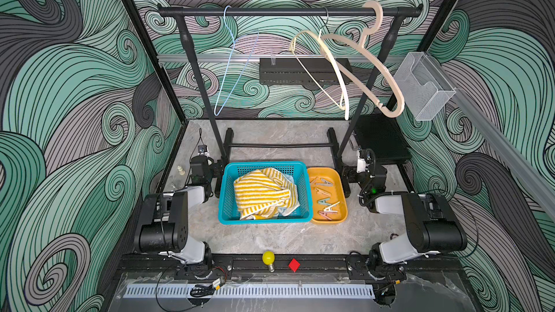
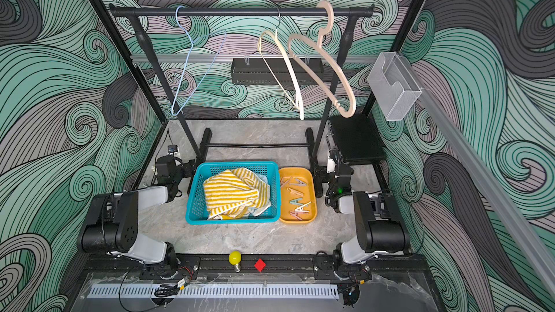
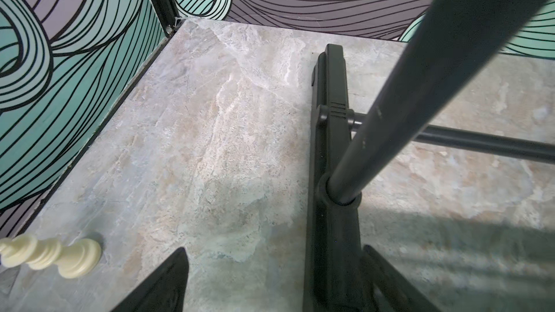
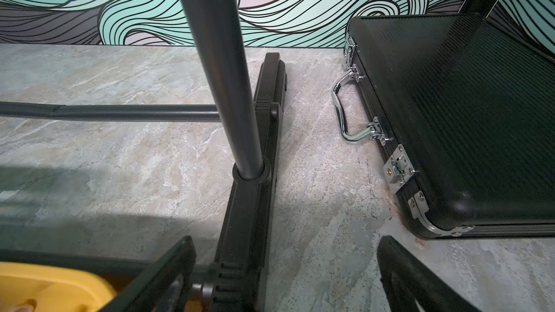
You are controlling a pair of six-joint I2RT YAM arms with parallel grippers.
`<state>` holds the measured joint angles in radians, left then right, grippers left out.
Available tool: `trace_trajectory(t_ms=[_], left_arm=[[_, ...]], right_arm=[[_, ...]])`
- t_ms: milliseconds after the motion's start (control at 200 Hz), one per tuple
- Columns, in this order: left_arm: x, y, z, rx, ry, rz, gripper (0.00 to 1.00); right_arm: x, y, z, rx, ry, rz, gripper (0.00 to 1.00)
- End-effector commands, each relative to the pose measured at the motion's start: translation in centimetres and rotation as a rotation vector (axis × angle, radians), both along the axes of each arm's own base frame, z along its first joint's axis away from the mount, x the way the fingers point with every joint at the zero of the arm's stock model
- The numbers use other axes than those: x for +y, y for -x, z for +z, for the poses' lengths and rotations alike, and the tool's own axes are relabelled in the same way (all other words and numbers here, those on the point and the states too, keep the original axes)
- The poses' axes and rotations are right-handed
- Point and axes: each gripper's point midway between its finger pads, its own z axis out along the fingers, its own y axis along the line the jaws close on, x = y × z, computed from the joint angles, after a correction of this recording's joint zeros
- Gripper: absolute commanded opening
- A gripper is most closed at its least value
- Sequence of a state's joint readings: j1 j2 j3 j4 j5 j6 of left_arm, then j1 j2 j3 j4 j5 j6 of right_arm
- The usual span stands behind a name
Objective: Remove the clothespins securing towels to the hanger
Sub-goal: Reset both arms
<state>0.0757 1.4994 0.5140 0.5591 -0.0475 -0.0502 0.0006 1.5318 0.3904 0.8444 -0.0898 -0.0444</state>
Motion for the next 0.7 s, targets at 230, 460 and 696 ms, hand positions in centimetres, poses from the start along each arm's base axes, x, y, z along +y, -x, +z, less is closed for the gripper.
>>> trace_trajectory(t_ms=[230, 460, 696], left_arm=[[-2.3, 0.3, -0.1, -0.049, -0.021, -0.125, 0.87], [-1.4, -0.1, -0.4, -0.022, 0.0, -0.079, 0.9], [-1.1, -0.1, -0.4, -0.024, 0.014, -0.073, 0.94]], right_arm=[[0.1, -0.3, 0.4, -0.007, 0.001, 0.014, 0.94], [0.1, -0.3, 0.4, -0.007, 0.002, 0.015, 0.99], [0.1, -0.4, 0.3, -0.001, 0.003, 0.015, 0.99]])
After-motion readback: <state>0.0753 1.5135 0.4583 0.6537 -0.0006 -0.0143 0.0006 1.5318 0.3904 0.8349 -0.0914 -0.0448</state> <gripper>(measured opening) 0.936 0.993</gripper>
